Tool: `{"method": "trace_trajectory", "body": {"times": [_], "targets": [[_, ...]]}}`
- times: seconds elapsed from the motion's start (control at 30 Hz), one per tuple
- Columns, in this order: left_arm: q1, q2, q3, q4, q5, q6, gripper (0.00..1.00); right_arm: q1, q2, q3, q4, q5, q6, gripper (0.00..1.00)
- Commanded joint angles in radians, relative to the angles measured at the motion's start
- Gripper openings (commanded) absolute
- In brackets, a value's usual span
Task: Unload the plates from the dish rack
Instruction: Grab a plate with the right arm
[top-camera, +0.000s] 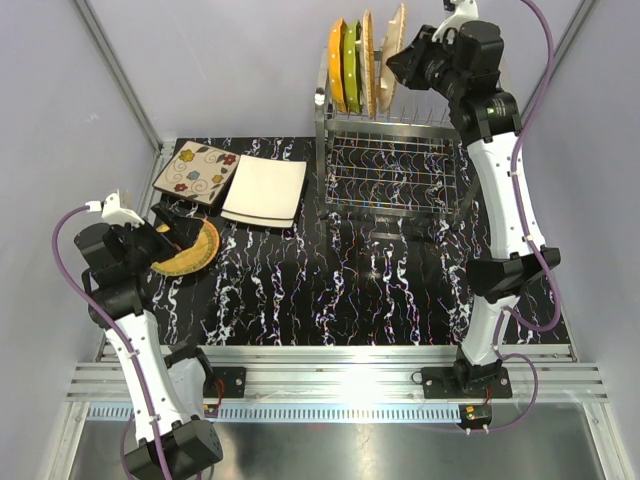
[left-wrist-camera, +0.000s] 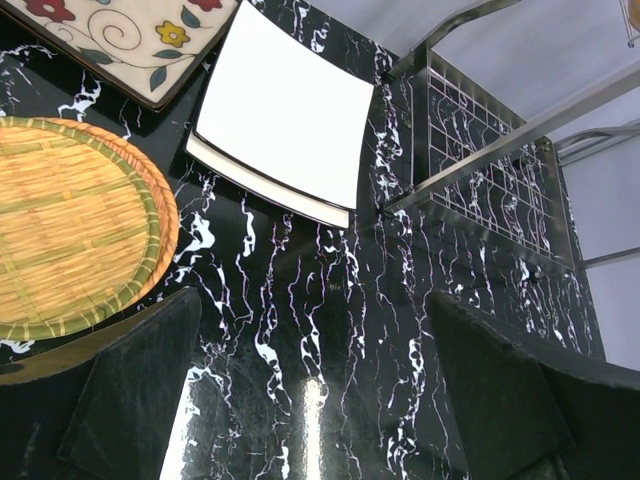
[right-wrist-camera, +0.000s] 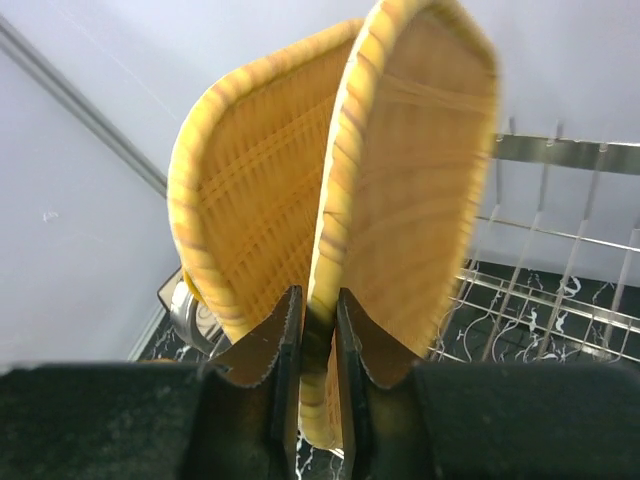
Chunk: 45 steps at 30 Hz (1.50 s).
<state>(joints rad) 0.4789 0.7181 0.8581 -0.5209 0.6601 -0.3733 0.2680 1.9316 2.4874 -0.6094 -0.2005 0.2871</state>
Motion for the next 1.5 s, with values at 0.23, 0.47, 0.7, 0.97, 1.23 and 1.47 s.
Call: {"method": "trace_trajectory", "body": {"times": [0.23,0.47,0.7,0.97,1.23,1.47], "targets": [[-0.002,0.017,0.044,0.079,0.067,-0.061,0.99,-0.072,-0.059,0.053,0.169,-0.005,0.086,0.0],[-0.002,0.017,0.041,0.082,0.075,-0.067,0.99,-0.101,-0.051,0.05,0.192,-0.04,0.152,0.0],[-0.002,0.024,0.039,0.117,0.116,-0.108,0.99,-0.171,-0.066,0.031,0.244,-0.14,0.322,0.0],[-0.002,0.034,0.033,0.18,0.164,-0.176,0.99,-0.237,-0.066,0.031,0.293,-0.192,0.431,0.0],[-0.002,0.046,0.025,0.243,0.213,-0.257,0.99,-0.296,-0.068,0.015,0.338,-0.252,0.552,0.0],[-0.006,0.06,0.03,0.271,0.236,-0.286,0.99,-0.326,-0.069,0.011,0.373,-0.286,0.626,0.0]]}}
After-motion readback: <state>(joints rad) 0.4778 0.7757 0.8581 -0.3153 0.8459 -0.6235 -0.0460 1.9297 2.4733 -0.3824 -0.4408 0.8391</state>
